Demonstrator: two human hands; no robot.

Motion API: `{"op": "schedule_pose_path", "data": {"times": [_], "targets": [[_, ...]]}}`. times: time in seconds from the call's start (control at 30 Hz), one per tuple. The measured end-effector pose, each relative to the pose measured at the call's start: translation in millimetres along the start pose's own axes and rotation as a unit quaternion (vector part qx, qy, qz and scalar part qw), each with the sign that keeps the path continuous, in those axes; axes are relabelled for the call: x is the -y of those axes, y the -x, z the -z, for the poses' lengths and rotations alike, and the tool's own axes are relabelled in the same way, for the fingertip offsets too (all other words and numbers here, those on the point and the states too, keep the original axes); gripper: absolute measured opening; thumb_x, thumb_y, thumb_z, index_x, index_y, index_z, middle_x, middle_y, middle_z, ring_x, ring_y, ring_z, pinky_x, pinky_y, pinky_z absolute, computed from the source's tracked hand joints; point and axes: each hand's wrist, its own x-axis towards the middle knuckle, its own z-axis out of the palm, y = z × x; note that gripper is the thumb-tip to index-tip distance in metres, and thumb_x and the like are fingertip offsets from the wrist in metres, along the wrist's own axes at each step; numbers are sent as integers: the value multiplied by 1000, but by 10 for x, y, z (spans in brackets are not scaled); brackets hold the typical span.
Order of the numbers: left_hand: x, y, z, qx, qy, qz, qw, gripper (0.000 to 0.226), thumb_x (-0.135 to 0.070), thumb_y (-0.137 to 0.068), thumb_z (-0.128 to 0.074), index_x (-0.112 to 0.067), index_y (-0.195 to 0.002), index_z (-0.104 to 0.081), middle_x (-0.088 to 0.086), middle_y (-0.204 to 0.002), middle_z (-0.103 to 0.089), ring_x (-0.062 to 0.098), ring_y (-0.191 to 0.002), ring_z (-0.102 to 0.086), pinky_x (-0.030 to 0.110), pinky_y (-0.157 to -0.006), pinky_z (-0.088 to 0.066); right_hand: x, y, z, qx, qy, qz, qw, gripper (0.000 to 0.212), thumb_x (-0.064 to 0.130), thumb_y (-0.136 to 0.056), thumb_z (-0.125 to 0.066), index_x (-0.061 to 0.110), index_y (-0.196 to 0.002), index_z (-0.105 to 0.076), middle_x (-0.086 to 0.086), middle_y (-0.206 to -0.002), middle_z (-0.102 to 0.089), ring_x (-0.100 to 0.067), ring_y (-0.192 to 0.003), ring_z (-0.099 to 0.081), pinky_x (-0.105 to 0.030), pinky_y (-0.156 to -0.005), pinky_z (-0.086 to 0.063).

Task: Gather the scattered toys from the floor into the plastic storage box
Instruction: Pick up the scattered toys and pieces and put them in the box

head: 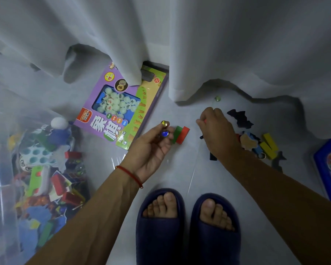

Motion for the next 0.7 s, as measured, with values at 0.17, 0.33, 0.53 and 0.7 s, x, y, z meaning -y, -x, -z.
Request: {"op": "schedule_pose_path", "data": {"times": [0.17,0.33,0.53,0.7], "targets": [[4,67,30,35,-24,33,999,23,-18,-85,-41,-5,-79,-59,14,-81,-56,18,-63,-52,21,-51,-40,281,-183,181,32,-125,65,990,29,23,-104,-46,13,-128,-58,-8,-120,-61,-21,-109,-59,-32,-93,-49],[-100,163,88,27,-59,12,998,31,-25,-85,-37,-4,-80,-59,15,-81,-56,23,-64,-50,25,-54,-37,493,-395,392,34,-219,-8,975,39,27,-104,-46,26,-143,-45,-8,-124,-61,-19,-109,-60,-37,-93,-54],[-188,590,35,-35,-46,5,998,30,-27,-93,-46,-2,-94,-64,17,-86,-65,28,-75,-61,30,-63,-54,699,23,525,158,-583,-313,733,30,10,-98,-49,0,-125,-57,-13,-85,-58,-14,-56,-49,-23,-46,-42],[-270,1424,-88,-56,-19,-14,998,30,-14,-92,-50,7,-111,-62,23,-102,-66,35,-97,-66,39,-91,-56,1188,677,1012,261,-669,-363,594,26,-5,-96,-42,-4,-119,-52,-17,-119,-46,-22,-97,-56,-40,-70,-62]]}}
